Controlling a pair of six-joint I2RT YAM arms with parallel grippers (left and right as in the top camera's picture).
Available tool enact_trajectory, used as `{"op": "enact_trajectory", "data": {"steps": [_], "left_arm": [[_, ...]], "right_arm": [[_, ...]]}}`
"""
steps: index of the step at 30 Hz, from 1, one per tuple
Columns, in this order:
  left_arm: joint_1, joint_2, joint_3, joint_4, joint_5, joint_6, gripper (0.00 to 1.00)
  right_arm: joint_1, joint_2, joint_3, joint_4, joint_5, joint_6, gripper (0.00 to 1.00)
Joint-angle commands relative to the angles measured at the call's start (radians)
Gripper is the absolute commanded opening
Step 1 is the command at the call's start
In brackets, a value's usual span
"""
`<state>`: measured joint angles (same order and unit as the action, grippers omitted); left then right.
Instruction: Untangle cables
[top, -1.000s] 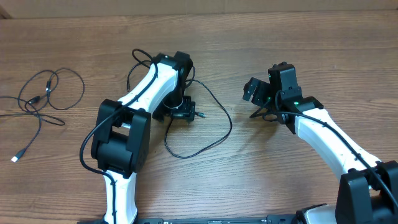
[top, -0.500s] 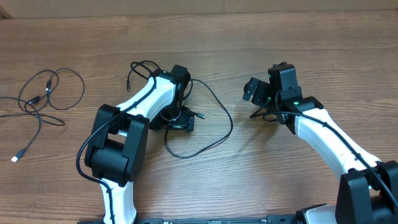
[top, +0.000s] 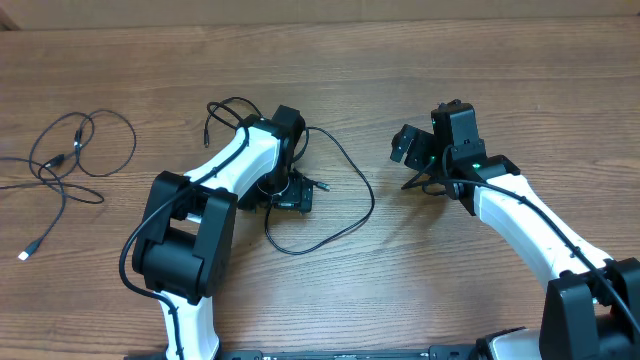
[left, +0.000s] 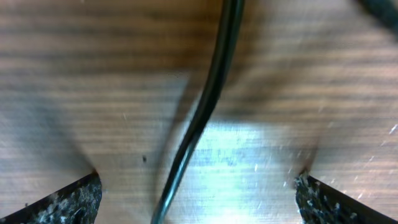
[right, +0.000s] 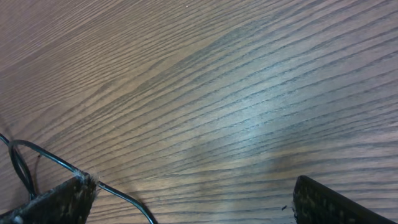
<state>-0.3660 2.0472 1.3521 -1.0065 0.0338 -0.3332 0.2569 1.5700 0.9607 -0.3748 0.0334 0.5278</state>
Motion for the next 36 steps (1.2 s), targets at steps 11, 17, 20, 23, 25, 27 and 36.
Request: {"op": "enact_trajectory", "data": {"steps": [11, 17, 20, 23, 25, 27, 36], "left_arm": [[0.007, 0.106, -0.2, 0.215, -0.058, 0.072, 1.0], [0.007, 0.106, -0.204, 0.214, -0.067, 0.078, 0.7], [0.006, 0.106, -0.204, 0.192, -0.054, 0.079, 0.62], [0.006, 0.106, -0.204, 0.179, -0.021, 0.079, 0.61], [0.006, 0.106, -0.204, 0.169, -0.005, 0.079, 0.58], [0.006, 0.106, -0.204, 0.16, 0.007, 0.08, 0.56], [0.006, 0.106, -0.205, 0.14, 0.012, 0.08, 0.38]], "right_arm": [[0.003, -0.001, 0.001, 0.006, 0.01, 0.002, 1.0], [0.003, -0.001, 0.001, 0.005, 0.01, 0.002, 1.0], [0.003, -0.001, 0.001, 0.005, 0.01, 0.002, 1.0], [0.003, -0.001, 0.001, 0.005, 0.01, 0.002, 1.0], [0.003, -0.001, 0.001, 0.005, 0.01, 0.002, 1.0], [0.003, -0.001, 0.001, 0.005, 0.01, 0.002, 1.0], [0.003, -0.001, 0.001, 0.005, 0.01, 0.002, 1.0]]}}
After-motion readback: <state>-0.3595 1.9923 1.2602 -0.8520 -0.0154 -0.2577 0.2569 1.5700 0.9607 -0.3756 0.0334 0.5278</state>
